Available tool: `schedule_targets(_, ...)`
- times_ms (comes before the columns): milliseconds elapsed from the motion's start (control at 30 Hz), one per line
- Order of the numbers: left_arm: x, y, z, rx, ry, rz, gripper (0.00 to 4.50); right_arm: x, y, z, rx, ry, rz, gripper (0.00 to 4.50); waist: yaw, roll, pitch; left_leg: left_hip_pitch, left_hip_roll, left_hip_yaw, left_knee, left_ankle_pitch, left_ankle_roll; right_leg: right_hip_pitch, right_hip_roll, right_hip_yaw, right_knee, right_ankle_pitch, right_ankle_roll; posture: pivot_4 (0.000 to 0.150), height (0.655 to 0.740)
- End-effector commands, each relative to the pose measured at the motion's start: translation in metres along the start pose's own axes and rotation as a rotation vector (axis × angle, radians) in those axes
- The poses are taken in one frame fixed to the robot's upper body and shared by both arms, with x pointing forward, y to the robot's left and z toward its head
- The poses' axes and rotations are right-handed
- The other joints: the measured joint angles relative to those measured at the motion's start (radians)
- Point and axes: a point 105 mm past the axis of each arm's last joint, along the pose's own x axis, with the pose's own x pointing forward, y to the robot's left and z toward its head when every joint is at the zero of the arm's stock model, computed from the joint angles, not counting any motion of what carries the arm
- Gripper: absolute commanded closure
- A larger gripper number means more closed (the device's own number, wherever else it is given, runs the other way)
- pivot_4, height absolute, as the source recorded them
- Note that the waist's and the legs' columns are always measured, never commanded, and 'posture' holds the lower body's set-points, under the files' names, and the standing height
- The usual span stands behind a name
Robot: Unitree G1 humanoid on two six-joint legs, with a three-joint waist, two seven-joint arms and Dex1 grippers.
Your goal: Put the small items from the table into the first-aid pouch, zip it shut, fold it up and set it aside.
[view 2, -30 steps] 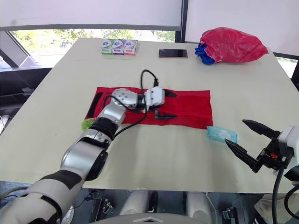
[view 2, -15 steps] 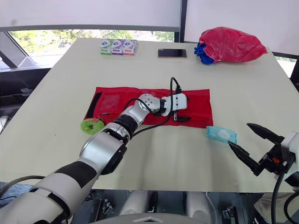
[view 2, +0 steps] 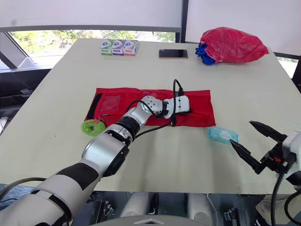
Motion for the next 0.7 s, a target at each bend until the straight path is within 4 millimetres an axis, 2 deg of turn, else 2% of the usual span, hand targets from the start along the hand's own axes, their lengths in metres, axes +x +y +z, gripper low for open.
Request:
schedule_targets(33,0.001,0.007,0.014,0.009,-0.05,0.015,4.44,0.009,-0.006,-0.018,-0.058,0.127,0.062,0.0,0.0,0.0,0.0,0.0,0.0,0.001,0.0,0.0,0.0,0.0,0.0,0.0,0.0,0.0,0.0,0.15,0.74)
schedule_targets(300,0.001,0.009,0.019,-0.001,-0.063,0.012,4.44,0.036,-0.022,-0.048,-0.138,0.363,0.269,0.0,0.003,0.0,0.0,-0.001,0.0,0.002,0.0,0.0,0.0,-0.001,0.0,0.0,0.0,0.0,0.0,0.15,0.74)
schedule_targets(433,0.002,0.007,0.018,0.002,-0.063,0.005,4.44,0.051,-0.042,-0.058,-0.174,0.416,0.291,0.0,-0.002,0.0,0.001,-0.002,0.0,0.004,0.001,0.0,0.0,-0.001,0.0,0.0,-0.001,0.0,0.0,0.15,0.74)
schedule_targets(567,0.002,0.006,0.019,0.005,-0.064,0.004,4.44,0.054,-0.046,-0.067,-0.2,0.467,0.359,0.0,0.002,0.0,0.001,-0.002,-0.001,0.004,0.001,0.0,0.0,-0.001,0.0,0.0,0.0,0.0,0.0,0.15,0.74)
schedule_targets(667,0.003,0.006,0.02,0.005,-0.065,0.007,4.44,0.058,-0.047,-0.067,-0.21,0.469,0.39,0.0,0.0,0.0,0.001,-0.002,-0.001,0.004,0.001,0.0,0.0,-0.001,0.0,-0.001,0.0,0.0,0.0,0.15,0.74)
schedule_targets(700,0.003,0.006,0.02,0.005,-0.066,0.008,4.48,0.058,-0.047,-0.066,-0.215,0.47,0.397,0.25,0.0,0.0,0.001,-0.002,-0.001,0.004,0.001,0.0,0.0,-0.001,0.0,-0.001,0.0,0.0,0.0,0.15,0.74)
